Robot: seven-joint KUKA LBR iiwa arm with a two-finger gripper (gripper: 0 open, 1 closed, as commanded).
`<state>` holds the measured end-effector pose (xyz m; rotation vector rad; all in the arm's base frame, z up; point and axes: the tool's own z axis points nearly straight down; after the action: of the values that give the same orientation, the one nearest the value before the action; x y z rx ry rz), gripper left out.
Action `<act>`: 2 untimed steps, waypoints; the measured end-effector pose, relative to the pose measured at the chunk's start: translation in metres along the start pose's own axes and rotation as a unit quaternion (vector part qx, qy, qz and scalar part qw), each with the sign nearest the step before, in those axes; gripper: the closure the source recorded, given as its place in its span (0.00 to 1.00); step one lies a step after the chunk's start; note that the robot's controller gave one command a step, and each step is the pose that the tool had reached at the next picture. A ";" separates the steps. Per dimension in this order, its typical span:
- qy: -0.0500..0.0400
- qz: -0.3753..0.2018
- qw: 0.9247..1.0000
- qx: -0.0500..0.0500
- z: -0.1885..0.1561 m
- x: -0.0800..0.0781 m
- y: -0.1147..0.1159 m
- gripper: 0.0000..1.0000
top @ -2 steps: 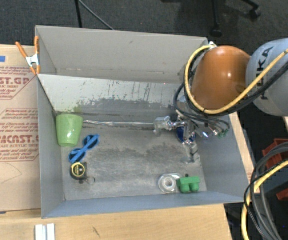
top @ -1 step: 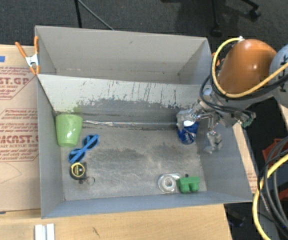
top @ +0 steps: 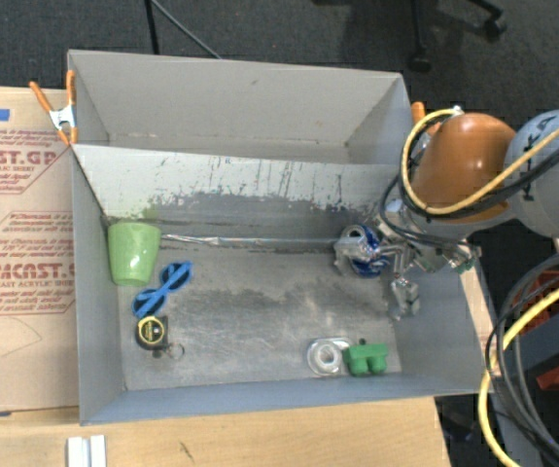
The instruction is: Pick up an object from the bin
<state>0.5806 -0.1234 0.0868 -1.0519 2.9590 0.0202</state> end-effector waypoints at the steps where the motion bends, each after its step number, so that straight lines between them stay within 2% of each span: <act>1: 0.001 -0.001 1.000 0.001 -0.002 0.000 0.000 1.00; 2: 0.002 -0.227 0.974 0.008 -0.093 0.030 0.003 1.00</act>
Offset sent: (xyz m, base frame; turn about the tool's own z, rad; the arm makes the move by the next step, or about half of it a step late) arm 0.0000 0.0000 0.0000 0.0000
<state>0.5559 -0.1411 0.1794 -1.6929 2.6403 -0.0064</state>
